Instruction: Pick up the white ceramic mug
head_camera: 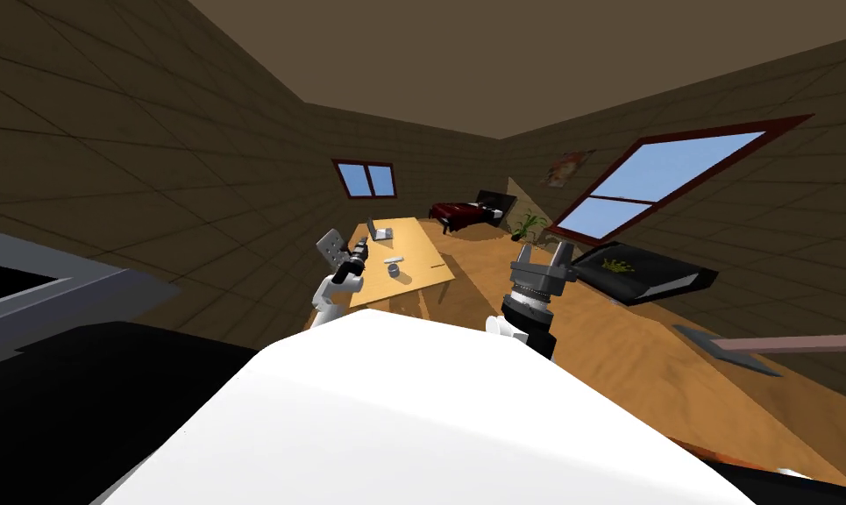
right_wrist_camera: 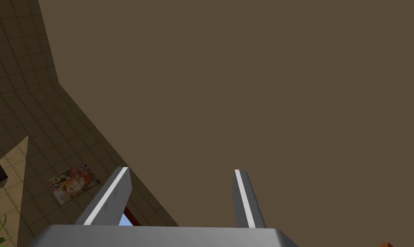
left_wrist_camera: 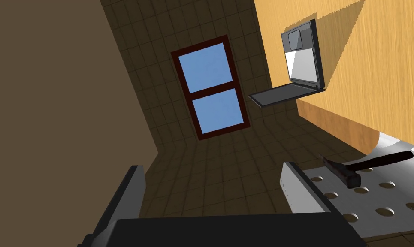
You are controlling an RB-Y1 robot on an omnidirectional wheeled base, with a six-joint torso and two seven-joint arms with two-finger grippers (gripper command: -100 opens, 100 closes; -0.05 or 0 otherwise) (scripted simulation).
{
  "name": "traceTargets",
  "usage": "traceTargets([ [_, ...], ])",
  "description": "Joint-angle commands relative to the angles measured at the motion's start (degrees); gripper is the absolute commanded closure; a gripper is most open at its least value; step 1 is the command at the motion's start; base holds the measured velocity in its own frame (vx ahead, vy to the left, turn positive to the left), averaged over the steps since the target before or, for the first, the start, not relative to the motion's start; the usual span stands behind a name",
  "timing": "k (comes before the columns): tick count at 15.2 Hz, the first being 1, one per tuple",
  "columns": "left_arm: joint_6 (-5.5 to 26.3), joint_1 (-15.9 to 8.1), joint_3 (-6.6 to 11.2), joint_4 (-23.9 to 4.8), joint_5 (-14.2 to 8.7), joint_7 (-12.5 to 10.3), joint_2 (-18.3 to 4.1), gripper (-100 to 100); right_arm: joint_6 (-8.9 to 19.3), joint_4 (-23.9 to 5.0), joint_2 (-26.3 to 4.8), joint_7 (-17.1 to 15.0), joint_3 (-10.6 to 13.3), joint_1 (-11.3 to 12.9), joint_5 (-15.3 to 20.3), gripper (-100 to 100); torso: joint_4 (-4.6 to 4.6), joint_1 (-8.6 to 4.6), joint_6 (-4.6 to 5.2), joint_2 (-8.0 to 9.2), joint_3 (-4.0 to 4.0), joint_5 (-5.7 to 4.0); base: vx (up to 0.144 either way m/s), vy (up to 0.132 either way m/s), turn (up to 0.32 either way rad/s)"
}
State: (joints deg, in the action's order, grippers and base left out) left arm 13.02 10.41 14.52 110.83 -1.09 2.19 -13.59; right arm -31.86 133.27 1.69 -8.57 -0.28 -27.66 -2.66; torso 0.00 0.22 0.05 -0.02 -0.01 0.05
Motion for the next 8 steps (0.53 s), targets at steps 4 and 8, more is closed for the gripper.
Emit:
traceTargets([
  [4,6.5,-1.9,2.47,-3.1,-1.2,0.2,-0.4,-100,0.0,0.0,0.0,0.0,0.0,0.0,0.0,0,0.00,0.04,-0.01,0.00,0.00,0.00,-0.021,0.049,-0.239],
  [8,10.8,-3.2,3.93,-5.1,-1.9,0.2,-0.7,-100,0.0,0.0,0.0,0.0,0.0,0.0,0.0,0,0.00,-0.04,0.00,-0.02,-0.01,-0.01,-0.019,0.032,-0.157],
])
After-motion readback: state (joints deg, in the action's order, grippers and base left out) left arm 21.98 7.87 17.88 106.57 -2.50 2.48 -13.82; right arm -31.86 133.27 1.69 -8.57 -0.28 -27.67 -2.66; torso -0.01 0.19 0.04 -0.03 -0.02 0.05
